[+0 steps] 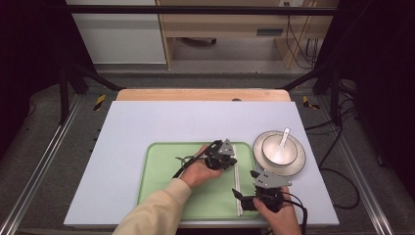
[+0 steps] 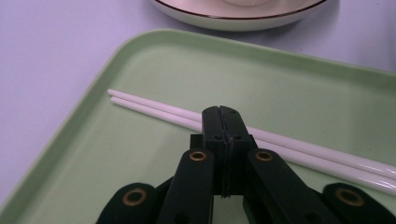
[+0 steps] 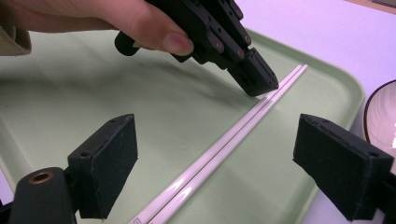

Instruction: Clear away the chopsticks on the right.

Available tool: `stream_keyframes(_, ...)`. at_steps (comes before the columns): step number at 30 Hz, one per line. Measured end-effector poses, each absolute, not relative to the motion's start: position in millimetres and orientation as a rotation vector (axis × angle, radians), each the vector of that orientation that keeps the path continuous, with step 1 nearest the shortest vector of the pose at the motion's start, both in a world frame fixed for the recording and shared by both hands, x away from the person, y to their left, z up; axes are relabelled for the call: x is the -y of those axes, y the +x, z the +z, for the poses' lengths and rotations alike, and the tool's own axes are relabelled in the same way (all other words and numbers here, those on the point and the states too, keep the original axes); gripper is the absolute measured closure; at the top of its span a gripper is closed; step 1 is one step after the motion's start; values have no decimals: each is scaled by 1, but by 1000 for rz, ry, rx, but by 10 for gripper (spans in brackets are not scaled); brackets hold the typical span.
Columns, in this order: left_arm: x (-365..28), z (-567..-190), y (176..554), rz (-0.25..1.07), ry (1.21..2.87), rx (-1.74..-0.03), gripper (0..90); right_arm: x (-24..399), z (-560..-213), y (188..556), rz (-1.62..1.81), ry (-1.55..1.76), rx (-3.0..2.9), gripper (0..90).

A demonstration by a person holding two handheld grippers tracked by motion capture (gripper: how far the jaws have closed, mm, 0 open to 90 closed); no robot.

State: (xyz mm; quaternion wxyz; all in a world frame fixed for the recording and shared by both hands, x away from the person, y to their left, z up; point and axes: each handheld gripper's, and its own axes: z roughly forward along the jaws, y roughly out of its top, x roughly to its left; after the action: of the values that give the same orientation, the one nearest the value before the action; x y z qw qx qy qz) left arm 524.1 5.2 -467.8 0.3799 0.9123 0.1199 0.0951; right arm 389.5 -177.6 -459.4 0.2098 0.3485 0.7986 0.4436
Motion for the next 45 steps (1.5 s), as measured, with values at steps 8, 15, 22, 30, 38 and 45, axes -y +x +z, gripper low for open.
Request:
stream_keyframes(8, -24, -456, 517, 257, 2220, -350, 848, 178, -458, 390, 1259, 964, -2204, 103)
stream_keyframes(15, -58, -441, 501, 315, 2132, -375, 588, 178, -455, 390, 1271, 957, -2179, 81)
stream_keyframes(22, -99, -436, 488, 389, 2079, -434, 386, 179, -453, 394, 1296, 939, -2148, 72)
stream_keyframes(30, -149, -434, 473, 456, 1992, -511, 199, 181, -451, 401, 1303, 938, -2131, 67)
stream_keyframes(38, -189, -432, 458, 510, 1914, -547, 121, 184, -448, 408, 1333, 936, -2084, 68)
stream_keyframes(45, -211, -430, 449, 530, 1865, -569, 89, 184, -444, 410, 1347, 911, -2066, 59)
